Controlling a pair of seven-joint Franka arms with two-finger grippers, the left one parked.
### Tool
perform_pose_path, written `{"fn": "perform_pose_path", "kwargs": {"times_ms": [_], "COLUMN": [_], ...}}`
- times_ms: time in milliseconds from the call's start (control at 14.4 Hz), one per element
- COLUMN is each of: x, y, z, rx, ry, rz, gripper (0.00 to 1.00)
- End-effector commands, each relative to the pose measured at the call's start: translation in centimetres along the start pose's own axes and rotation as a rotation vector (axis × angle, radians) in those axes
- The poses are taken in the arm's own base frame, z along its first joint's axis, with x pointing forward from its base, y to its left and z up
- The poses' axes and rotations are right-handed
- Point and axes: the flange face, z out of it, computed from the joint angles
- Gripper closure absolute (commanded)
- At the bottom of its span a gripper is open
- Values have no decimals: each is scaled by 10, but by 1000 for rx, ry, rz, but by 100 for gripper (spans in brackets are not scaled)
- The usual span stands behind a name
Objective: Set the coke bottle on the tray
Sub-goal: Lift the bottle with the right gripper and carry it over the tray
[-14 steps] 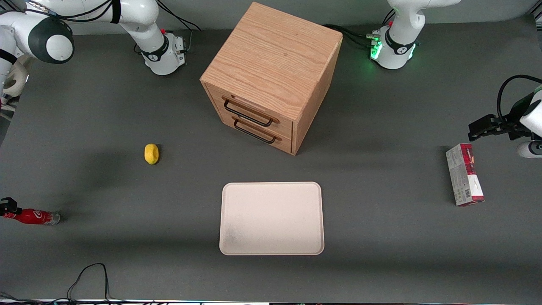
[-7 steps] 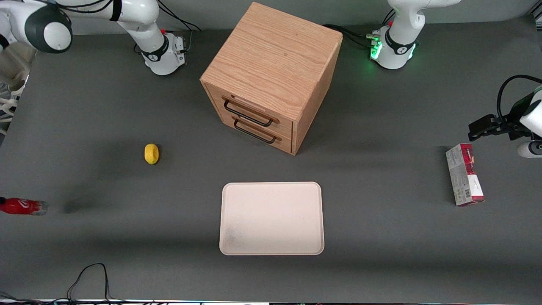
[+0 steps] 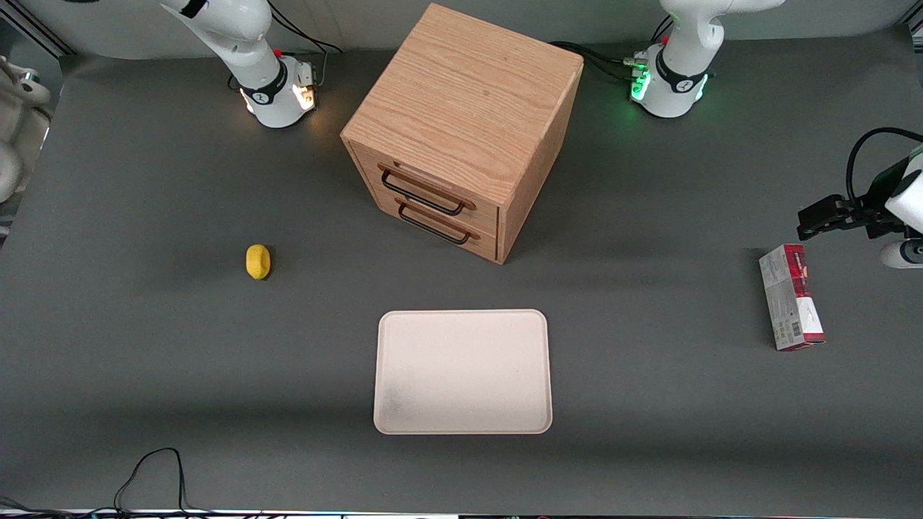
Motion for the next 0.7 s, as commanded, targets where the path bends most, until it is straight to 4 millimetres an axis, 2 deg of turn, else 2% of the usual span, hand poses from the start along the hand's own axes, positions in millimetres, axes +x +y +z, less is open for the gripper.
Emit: {"fn": "perform_pose_path", "kwargs": {"times_ms": [0,139,209,348,556,626], "x": [25,60,84,137,189,202], "y": [-31,-76,-111,-193,-320,-375], "z": [0,-2,-3,8,20,21], "rx": [-1,5,10,27,38,37], "ry": [-8,2,6,-2,-12,-3], "rz": [-83,-88,-59,5,118,149], "gripper": [97,98,98,100,100,100]}}
